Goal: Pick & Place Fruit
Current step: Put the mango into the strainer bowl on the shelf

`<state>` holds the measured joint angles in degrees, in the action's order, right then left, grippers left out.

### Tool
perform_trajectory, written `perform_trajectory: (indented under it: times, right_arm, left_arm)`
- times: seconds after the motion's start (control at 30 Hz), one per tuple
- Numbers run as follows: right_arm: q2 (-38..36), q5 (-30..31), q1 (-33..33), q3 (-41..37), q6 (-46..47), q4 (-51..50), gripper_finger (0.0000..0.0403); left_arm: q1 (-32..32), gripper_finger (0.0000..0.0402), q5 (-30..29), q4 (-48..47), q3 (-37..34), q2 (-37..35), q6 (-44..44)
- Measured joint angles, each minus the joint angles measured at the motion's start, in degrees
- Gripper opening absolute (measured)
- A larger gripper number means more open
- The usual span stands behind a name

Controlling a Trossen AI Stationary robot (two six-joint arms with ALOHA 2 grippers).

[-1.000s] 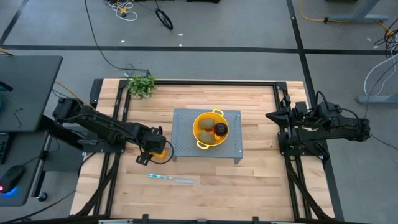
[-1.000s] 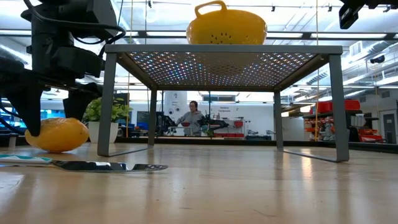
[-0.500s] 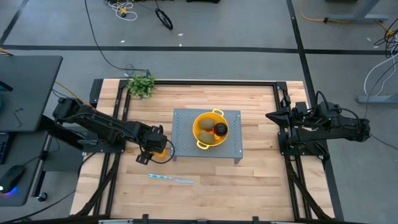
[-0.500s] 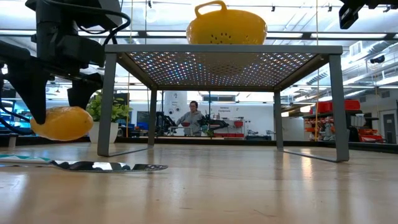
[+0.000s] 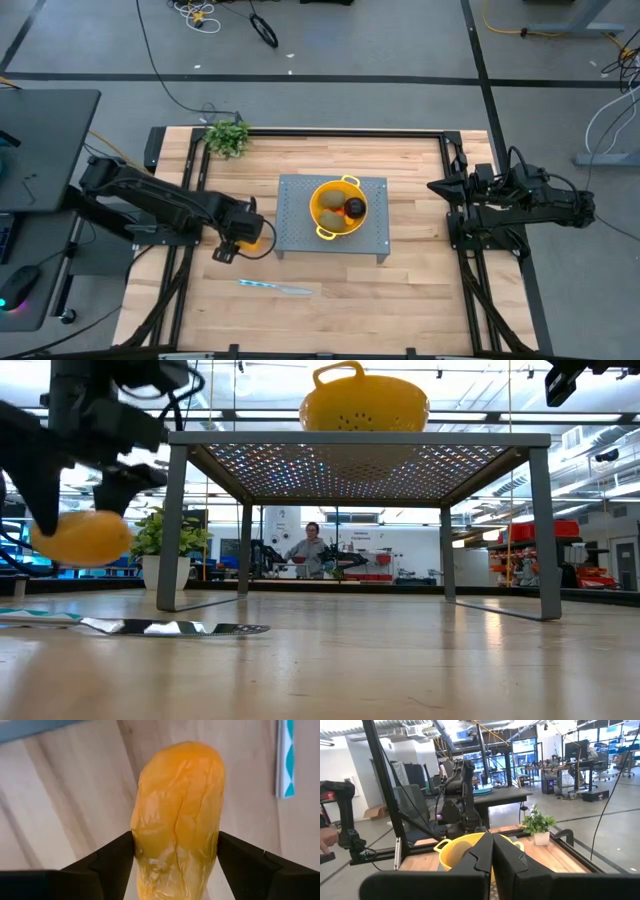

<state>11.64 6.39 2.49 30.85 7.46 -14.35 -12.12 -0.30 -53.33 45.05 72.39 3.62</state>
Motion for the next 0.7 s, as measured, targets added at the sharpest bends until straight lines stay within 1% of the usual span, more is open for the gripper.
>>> perform_trajectory:
  times: [0.2, 0.57, 0.7]
  right_arm:
    - [0.0, -0.02, -0.01, -0.02, 0.0, 0.37, 0.0015]
    - [0.0, -0.02, 0.0, -0.02, 0.0, 0.39, 0.0015]
    - [0.0, -0.02, 0.01, -0.02, 0.0, 0.45, 0.0015]
  left_arm:
    - [0.0, 0.0273, -0.5, -0.39, 1.13, -3.18, -1.35]
    - [0.0, 0.0273, -0.08, -0.36, 1.13, -5.2, -6.07]
    - [0.0, 0.0273, 0.29, -0.33, 1.13, -6.91, -8.25]
